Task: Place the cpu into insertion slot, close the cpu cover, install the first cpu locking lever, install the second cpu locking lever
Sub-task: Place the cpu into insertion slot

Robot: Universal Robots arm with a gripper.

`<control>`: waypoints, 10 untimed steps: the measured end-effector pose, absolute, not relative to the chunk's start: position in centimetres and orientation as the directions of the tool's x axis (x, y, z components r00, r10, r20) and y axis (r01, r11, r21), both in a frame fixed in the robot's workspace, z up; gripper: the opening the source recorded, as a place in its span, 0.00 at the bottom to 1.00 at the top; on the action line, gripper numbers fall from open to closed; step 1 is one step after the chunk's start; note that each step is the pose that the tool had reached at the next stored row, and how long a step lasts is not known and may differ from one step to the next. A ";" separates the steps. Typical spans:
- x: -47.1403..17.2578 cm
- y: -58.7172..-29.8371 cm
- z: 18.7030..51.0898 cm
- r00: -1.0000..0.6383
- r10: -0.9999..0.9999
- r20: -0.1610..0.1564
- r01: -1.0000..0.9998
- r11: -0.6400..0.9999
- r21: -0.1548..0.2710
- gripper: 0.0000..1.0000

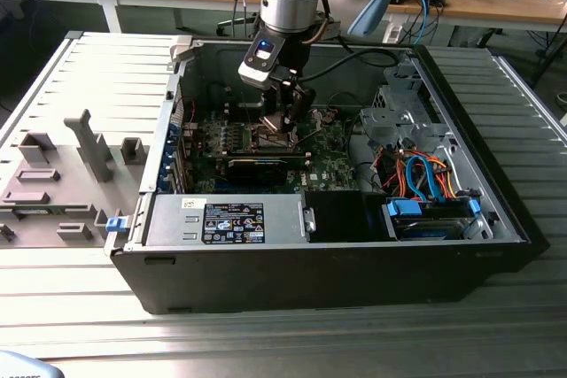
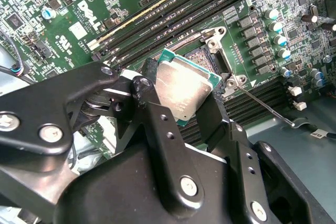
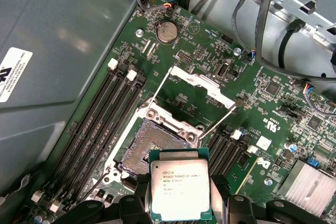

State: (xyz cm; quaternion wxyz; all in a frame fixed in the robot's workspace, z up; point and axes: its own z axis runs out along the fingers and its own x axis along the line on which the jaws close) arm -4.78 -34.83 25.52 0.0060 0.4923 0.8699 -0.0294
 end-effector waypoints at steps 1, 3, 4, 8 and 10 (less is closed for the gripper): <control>-4.8 -34.8 25.5 -0.515 0.856 -0.039 0.857 0.513 -0.045 0.55; -4.8 -34.8 25.5 -0.514 0.857 -0.039 0.857 0.513 -0.045 0.55; -4.8 -34.8 25.5 -0.514 0.857 -0.039 0.858 0.512 -0.045 0.55; -4.8 -34.8 25.5 -0.511 0.859 -0.039 0.859 0.510 -0.045 0.55; -4.8 -34.8 25.5 -0.510 0.859 -0.039 0.860 0.509 -0.045 0.55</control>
